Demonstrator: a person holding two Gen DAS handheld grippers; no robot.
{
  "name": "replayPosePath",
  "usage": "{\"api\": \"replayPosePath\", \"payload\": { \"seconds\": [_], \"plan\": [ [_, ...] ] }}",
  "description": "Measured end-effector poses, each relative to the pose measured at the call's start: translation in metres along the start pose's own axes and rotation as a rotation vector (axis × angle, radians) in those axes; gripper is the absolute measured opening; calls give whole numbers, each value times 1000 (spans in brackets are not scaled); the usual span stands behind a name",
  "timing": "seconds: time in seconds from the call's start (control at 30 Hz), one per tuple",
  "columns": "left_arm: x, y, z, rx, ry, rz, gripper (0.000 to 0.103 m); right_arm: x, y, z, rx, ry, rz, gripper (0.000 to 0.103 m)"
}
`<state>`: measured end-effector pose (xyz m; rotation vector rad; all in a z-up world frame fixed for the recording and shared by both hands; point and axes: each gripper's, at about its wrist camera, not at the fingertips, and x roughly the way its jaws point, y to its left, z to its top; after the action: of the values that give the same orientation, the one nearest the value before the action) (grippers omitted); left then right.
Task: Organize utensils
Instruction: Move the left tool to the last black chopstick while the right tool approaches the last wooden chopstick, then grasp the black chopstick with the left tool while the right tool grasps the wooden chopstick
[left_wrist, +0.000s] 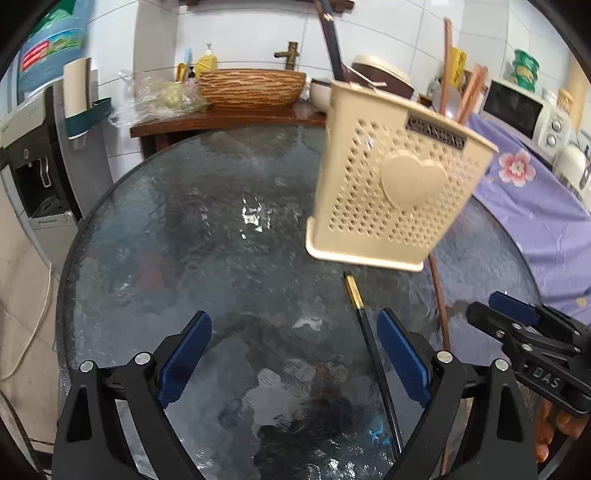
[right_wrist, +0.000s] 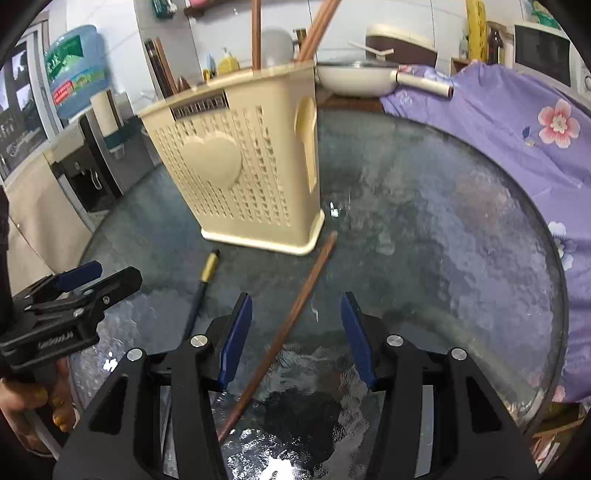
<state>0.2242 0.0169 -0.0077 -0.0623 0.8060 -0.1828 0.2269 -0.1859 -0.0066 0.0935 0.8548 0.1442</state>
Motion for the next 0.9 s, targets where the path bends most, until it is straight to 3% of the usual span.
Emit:
{"api": "replayPosePath", "payload": {
  "seconds": [0.17,0.4,0.6,0.67,0.77,0.9],
  "plan": [
    [13,-12,-7,24,42,-13,79,15,0,6,11,31,-23,50],
    [25,-34,-10,82,75,-29,75,41,2,26,-8,69,-81,43],
    [37,-48,-11,123,86,-9,68,56,0,25,-17,89,-124,41],
    [42,-50,-10,128,95,3,60,58,1,25,-20,90,-124,41],
    [46,-50,-8,126,97,17,55,60,3,25,-35,85,-132,39],
    [49,-54,-5,144,96,39,52,60,6,24,-48,79,-131,30]
  ]
}}
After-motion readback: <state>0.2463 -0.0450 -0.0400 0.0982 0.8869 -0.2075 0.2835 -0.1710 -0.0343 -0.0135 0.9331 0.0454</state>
